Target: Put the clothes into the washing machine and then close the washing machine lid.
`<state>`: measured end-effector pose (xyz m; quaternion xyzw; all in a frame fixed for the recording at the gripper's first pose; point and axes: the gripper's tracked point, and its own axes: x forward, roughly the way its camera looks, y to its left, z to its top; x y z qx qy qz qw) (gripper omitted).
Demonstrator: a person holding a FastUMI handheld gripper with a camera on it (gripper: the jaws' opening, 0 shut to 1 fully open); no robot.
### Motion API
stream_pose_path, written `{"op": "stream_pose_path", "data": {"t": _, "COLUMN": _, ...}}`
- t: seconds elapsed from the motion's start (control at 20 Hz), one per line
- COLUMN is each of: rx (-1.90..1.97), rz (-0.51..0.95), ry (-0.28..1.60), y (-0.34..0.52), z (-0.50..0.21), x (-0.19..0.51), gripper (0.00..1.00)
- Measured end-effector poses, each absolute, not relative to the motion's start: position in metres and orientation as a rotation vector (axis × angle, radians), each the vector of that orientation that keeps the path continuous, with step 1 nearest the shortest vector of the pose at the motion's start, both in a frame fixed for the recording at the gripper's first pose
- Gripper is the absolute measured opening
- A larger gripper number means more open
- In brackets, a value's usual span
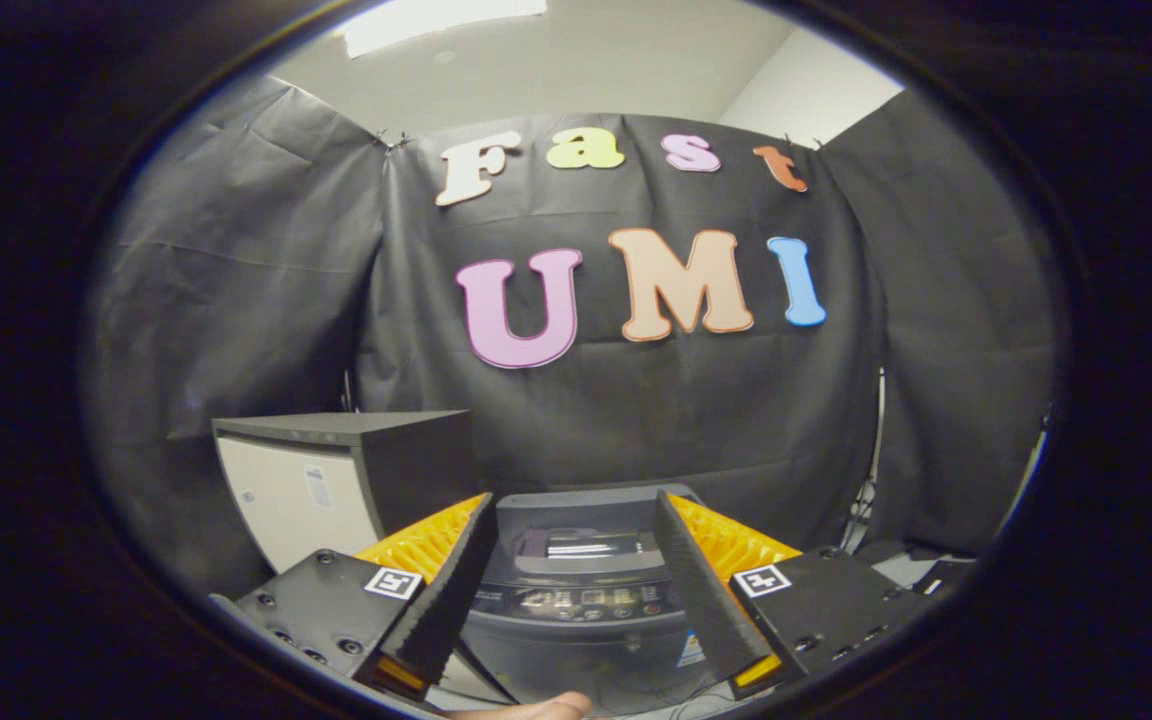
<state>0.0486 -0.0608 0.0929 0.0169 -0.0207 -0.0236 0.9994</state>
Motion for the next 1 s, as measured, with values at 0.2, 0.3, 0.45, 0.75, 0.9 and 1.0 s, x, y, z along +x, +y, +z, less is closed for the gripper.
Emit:
{"op": "stream_pose_path", "data": {"t": 0.2, "rx": 0.027, "rz": -0.028, "ry": -0.047, "y": -0.074, "z": 0.093, "x": 0.051, "gripper": 0.97}}
{"op": "stream_pose_path", "data": {"t": 0.3, "rx": 0.014, "rz": -0.060, "ry": -0.003, "y": -0.088, "z": 0.072, "x": 0.040, "gripper": 0.97}}
{"op": "stream_pose_path", "data": {"t": 0.45, "rx": 0.040, "rz": -0.111, "ry": 0.005, "y": -0.105, "z": 0.052, "x": 0.036, "gripper": 0.98}}
{"op": "stream_pose_path", "data": {"t": 0.75, "rx": 0.052, "rz": -0.126, "ry": 0.032, "y": -0.098, "z": 0.024, "x": 0.034, "gripper": 0.97}}
{"op": "stream_pose_path", "data": {"t": 0.9, "rx": 0.070, "rz": -0.117, "ry": -0.029, "y": -0.094, "z": 0.031, "x": 0.031, "gripper": 0.97}}
{"op": "stream_pose_path", "data": {"t": 1.0, "rx": 0.062, "rz": -0.143, "ry": -0.014, "y": -0.101, "z": 0.025, "x": 0.028, "gripper": 0.97}}
